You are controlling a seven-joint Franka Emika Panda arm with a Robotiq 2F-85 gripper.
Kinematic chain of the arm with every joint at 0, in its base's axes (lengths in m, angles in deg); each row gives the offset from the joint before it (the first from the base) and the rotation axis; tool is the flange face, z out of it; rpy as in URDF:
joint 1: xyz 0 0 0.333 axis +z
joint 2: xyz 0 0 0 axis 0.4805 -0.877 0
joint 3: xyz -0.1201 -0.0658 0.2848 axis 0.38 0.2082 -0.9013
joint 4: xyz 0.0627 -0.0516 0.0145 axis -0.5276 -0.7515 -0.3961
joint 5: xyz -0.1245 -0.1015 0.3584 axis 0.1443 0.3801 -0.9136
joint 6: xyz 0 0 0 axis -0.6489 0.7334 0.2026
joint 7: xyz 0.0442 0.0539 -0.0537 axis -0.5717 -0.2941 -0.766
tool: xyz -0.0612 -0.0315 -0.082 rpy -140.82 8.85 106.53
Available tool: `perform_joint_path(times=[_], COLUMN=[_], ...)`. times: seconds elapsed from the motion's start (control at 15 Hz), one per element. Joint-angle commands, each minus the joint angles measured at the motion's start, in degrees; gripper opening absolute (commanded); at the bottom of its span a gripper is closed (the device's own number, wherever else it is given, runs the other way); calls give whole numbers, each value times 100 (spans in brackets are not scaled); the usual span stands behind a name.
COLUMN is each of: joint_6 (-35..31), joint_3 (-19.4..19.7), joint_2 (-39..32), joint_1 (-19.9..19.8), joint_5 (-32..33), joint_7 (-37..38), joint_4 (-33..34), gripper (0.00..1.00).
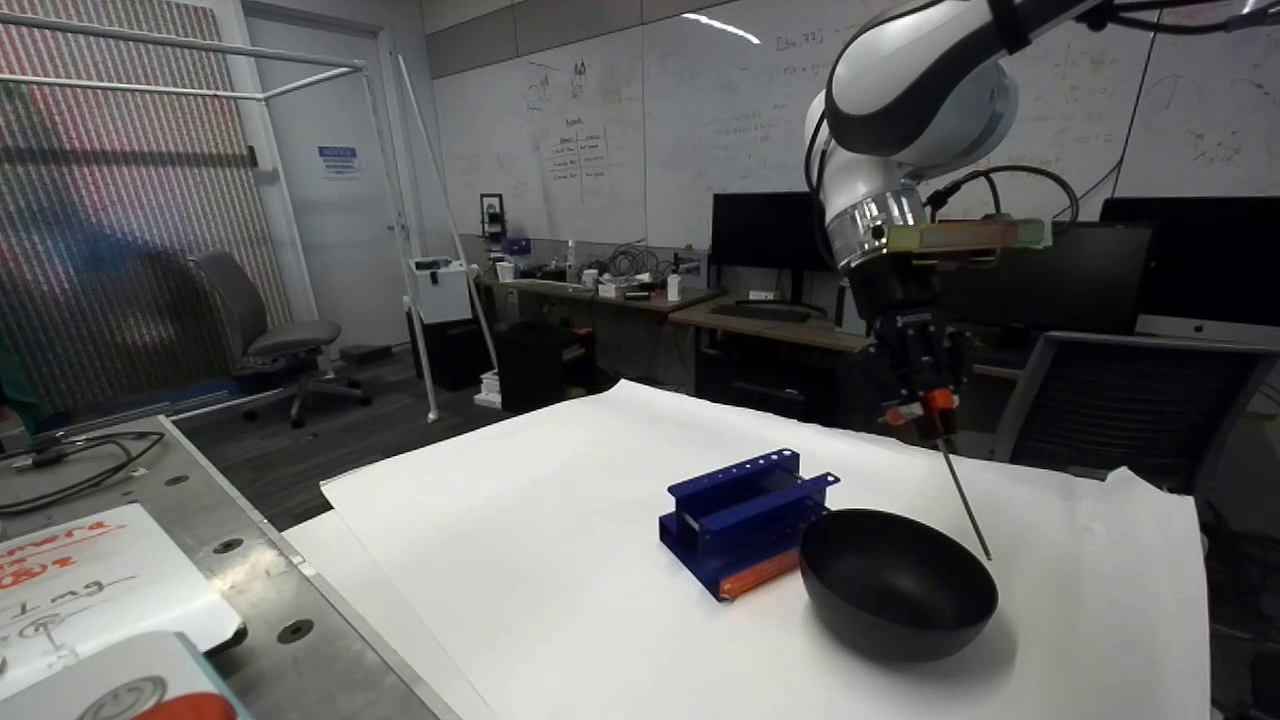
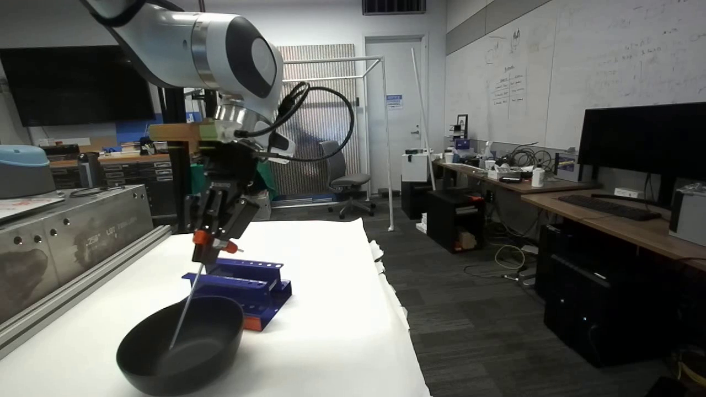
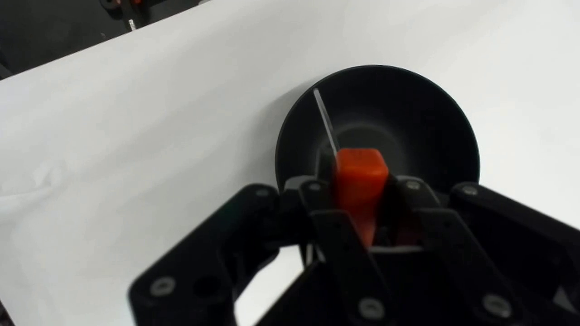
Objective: Pick up the orange object tool and put it in the bowl
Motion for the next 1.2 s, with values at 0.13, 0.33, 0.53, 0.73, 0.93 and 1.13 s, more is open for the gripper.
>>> perform_joint_path(times=[0.13, 0.33, 0.53, 0.73, 0.93, 1.13], joint_6=[-306, -560, -725, -928, -1064, -1148], joint_3=[-33, -41, -42, -48, -71, -81], joint_2=[-56, -163, -391, -671, -814, -788], joint_1=[-2, -3, -19, -41, -43, -32], joint_5=[-250, -298, -308, -343, -373, -385], joint_7=[-144, -191, -293, -441, -619, -717], joint_4=[-46, -116, -201, -332, -382, -416], gripper=[5, 5, 5, 5, 12, 51])
